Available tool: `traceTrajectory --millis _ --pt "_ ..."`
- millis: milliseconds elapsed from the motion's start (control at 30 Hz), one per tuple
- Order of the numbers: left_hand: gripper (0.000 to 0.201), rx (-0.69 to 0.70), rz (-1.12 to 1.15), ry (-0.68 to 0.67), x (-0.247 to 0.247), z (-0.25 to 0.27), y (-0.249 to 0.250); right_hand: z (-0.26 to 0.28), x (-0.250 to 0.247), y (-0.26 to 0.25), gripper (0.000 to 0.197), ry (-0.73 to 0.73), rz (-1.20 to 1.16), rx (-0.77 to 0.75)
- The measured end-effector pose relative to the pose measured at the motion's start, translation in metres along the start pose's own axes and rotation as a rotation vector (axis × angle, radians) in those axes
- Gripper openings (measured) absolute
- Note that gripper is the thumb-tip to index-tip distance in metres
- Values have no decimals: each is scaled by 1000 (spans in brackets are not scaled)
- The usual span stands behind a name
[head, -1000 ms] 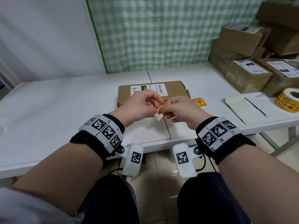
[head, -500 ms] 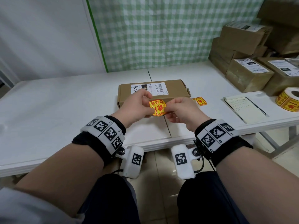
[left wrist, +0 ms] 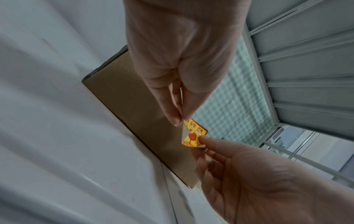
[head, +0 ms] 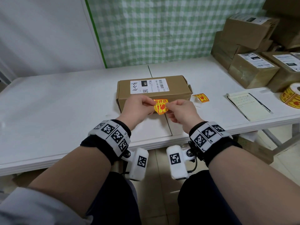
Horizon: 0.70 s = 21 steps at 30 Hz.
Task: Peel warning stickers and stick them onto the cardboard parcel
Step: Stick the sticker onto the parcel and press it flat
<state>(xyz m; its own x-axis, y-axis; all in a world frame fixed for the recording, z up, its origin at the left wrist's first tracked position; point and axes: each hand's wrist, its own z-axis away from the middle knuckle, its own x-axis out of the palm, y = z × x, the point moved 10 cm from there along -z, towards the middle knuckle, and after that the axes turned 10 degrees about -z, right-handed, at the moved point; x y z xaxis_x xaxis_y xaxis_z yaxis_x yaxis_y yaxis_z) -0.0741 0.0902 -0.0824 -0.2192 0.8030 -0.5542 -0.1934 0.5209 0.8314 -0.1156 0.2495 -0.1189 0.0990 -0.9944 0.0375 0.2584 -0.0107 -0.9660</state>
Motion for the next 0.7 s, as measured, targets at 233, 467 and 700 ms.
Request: traceTrajectory --millis 233,467,700 --pt "23 3 -30 -29 3 -3 -1 -10 1 3 24 45 -6 -14" --pt "27 -16 -28 -97 9 -5 -3 -17 1 5 30 97 10 -53" --pt "30 -27 -86 -138 10 -10 -8 -25 1 7 32 113 33 -59"
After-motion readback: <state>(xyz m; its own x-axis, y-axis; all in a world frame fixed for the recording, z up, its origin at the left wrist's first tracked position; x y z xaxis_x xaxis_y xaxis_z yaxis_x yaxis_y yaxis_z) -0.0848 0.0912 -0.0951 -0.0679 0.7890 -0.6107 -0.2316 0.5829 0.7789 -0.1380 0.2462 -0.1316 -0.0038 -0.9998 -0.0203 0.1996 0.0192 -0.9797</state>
